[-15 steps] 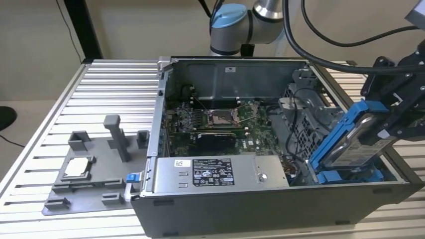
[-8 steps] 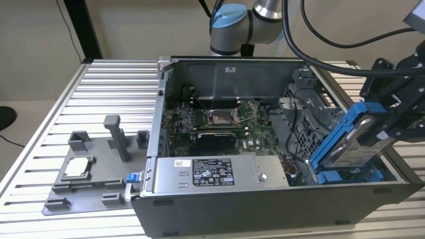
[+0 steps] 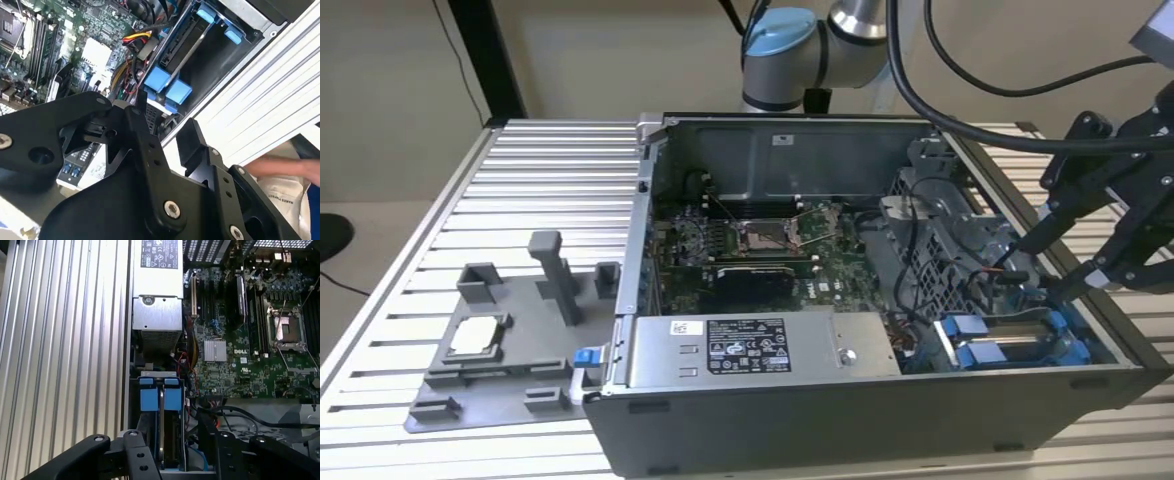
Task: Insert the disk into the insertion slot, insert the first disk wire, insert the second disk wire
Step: 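Insert the disk into the insertion slot, then insert the first disk wire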
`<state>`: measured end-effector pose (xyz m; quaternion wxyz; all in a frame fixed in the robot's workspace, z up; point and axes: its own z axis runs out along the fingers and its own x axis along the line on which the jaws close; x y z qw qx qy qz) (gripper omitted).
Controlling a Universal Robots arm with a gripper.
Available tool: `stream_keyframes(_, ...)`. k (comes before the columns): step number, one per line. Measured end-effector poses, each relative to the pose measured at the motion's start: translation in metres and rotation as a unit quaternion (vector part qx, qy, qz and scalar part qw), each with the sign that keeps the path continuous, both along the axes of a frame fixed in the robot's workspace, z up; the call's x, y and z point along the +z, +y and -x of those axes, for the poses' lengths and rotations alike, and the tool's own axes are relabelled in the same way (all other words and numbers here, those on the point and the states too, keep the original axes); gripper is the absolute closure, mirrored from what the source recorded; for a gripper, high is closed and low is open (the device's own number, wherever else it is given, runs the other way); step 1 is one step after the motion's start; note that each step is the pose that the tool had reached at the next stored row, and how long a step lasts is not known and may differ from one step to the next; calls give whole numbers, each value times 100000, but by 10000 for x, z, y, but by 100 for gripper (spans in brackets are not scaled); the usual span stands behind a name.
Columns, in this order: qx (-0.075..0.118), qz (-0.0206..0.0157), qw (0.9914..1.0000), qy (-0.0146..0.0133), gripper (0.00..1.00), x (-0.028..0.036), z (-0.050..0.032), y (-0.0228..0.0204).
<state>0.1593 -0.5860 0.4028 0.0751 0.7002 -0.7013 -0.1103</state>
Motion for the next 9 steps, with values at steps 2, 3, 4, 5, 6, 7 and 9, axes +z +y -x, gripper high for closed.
stream_keyframes(2, 2, -4, 100000, -9, 0, 0, 0, 0)
stream_keyframes(3, 3, -4, 100000, -93, 0, -1, 0, 0)
stream_keyframes(4, -5, -15, 99999, -454, 0, -1, 1, 0)
stream_keyframes(5, 0, -91, 99994, -1100, 0, -2, 1, 0)
stream_keyframes(6, 3, -211, 99981, -1918, 0, -2, 1, 0)
stream_keyframes(7, -3, -328, 99959, -2856, 0, -2, 2, 0)
stream_keyframes(9, 4, -458, 99893, -4593, 0, -3, 14, 0)
